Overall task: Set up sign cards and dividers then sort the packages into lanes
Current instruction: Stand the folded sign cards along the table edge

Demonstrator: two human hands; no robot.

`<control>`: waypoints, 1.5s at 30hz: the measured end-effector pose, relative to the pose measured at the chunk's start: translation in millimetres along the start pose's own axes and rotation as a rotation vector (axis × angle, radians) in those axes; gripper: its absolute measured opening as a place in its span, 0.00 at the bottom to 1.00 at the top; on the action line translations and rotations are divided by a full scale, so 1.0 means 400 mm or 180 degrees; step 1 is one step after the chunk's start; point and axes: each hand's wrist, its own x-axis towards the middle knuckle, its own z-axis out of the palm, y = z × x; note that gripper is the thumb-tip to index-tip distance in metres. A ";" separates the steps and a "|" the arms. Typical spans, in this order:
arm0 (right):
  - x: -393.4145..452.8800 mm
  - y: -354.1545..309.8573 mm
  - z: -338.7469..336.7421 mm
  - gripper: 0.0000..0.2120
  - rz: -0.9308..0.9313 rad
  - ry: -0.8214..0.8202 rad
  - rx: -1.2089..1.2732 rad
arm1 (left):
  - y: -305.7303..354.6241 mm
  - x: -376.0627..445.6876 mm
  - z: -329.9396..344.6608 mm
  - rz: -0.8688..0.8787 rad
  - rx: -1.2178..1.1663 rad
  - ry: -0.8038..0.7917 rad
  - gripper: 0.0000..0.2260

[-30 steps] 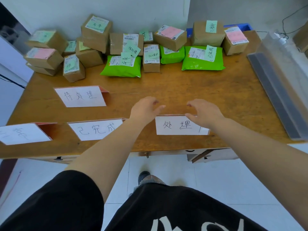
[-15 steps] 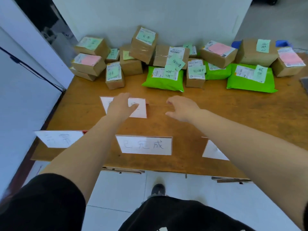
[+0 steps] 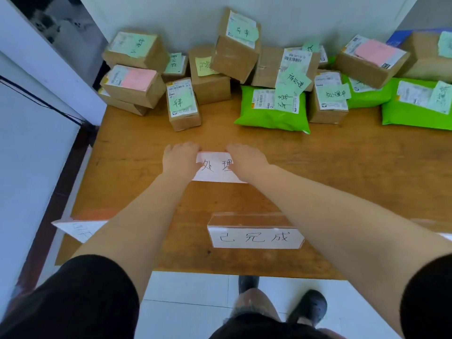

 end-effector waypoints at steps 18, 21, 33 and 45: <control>-0.336 0.445 -0.180 0.16 0.0032 0.0828 -0.0544 | 0.566 -0.100 -0.183 0.0687 -0.0513 0.0628 0.14; -0.475 0.601 -0.203 0.15 0.0123 0.0883 -0.0593 | 0.752 -0.149 -0.197 0.0850 -0.0646 0.0628 0.12; -0.884 1.122 -0.172 0.17 0.0947 0.0559 -0.0566 | 1.220 -0.291 -0.090 0.1278 -0.1171 0.0322 0.32; -0.992 1.275 -0.023 0.13 0.0930 -0.0014 -0.0572 | 1.258 -0.343 0.022 0.0691 -0.0109 -0.0820 0.18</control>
